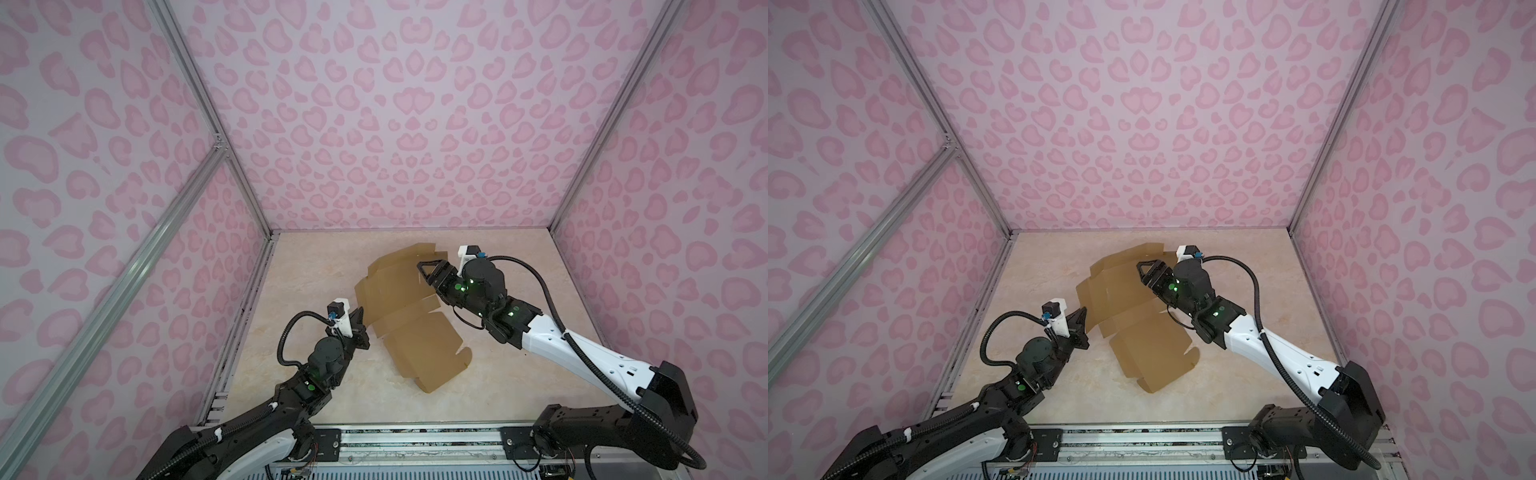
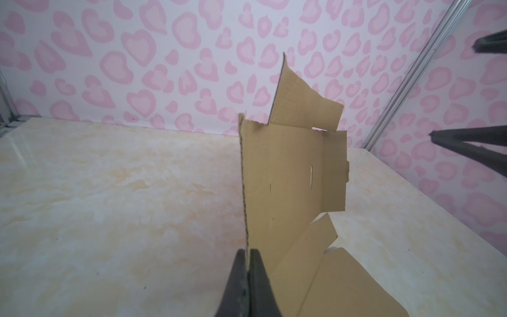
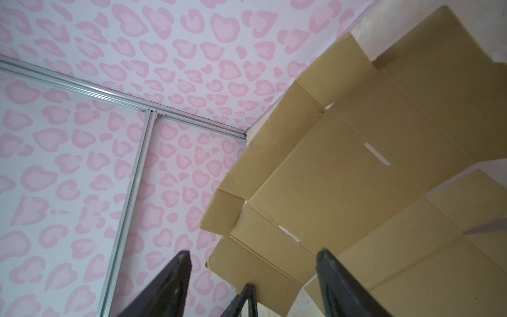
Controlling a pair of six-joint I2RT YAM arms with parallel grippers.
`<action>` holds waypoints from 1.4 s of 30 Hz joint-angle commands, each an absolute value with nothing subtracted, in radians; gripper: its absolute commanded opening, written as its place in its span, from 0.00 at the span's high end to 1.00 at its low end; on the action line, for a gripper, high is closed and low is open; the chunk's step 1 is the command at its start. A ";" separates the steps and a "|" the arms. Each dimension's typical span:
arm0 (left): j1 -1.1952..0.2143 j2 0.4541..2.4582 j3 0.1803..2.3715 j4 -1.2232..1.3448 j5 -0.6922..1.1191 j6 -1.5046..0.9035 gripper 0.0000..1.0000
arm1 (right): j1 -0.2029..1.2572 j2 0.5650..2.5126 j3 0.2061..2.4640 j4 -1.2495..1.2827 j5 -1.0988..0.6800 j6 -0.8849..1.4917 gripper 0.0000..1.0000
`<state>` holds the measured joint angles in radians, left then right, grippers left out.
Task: Assemble paper box
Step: Pick up the paper box from the center of the table, then fold the bottom flaps of a flat cardboard box at the center of the table.
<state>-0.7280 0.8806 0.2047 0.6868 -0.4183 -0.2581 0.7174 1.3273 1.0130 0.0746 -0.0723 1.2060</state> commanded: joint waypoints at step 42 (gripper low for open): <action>-0.913 1.008 0.218 0.929 -0.529 0.063 0.96 | 0.587 1.581 1.223 0.029 -0.225 1.325 0.37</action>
